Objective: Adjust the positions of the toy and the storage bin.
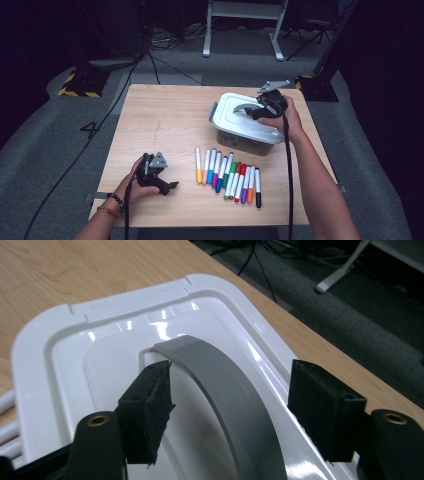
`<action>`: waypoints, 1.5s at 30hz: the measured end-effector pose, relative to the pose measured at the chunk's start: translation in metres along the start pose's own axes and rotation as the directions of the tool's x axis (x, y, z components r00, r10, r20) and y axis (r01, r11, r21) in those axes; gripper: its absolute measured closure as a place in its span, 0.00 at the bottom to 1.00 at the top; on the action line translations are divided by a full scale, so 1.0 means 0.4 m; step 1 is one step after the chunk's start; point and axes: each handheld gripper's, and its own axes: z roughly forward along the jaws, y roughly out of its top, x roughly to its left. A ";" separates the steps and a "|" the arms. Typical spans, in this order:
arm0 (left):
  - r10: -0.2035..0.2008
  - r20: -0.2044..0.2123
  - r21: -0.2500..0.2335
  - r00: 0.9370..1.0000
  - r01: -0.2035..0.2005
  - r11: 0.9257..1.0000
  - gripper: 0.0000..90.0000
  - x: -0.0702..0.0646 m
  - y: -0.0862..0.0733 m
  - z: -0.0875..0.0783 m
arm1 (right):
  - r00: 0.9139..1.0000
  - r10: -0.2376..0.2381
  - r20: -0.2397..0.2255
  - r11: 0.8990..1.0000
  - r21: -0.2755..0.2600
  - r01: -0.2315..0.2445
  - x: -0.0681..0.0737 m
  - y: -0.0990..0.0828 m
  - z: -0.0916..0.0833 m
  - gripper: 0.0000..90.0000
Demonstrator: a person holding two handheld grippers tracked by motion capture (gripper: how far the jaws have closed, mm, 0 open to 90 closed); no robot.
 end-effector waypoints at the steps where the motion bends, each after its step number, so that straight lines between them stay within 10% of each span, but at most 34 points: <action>1: 0.001 0.000 0.002 1.000 -0.001 1.000 0.00 0.000 0.000 -0.001 | 1.000 0.000 0.000 1.000 0.007 0.000 0.000 0.002 0.007 0.39; 11: 0.001 0.000 0.000 1.000 -0.001 1.000 0.00 0.000 -0.001 -0.001 | 0.991 -0.037 -0.129 0.999 -0.007 0.036 -0.003 0.022 0.050 0.56; 31: 0.001 0.000 0.000 1.000 -0.001 1.000 0.00 0.000 -0.001 -0.001 | 0.957 -0.173 -0.234 0.985 -0.054 0.165 0.036 0.077 0.096 0.74; 45: -0.004 -0.004 -0.001 1.000 0.004 1.000 0.00 -0.002 -0.001 -0.001 | 0.910 -0.290 -0.296 0.957 -0.096 0.273 0.060 0.122 0.139 0.74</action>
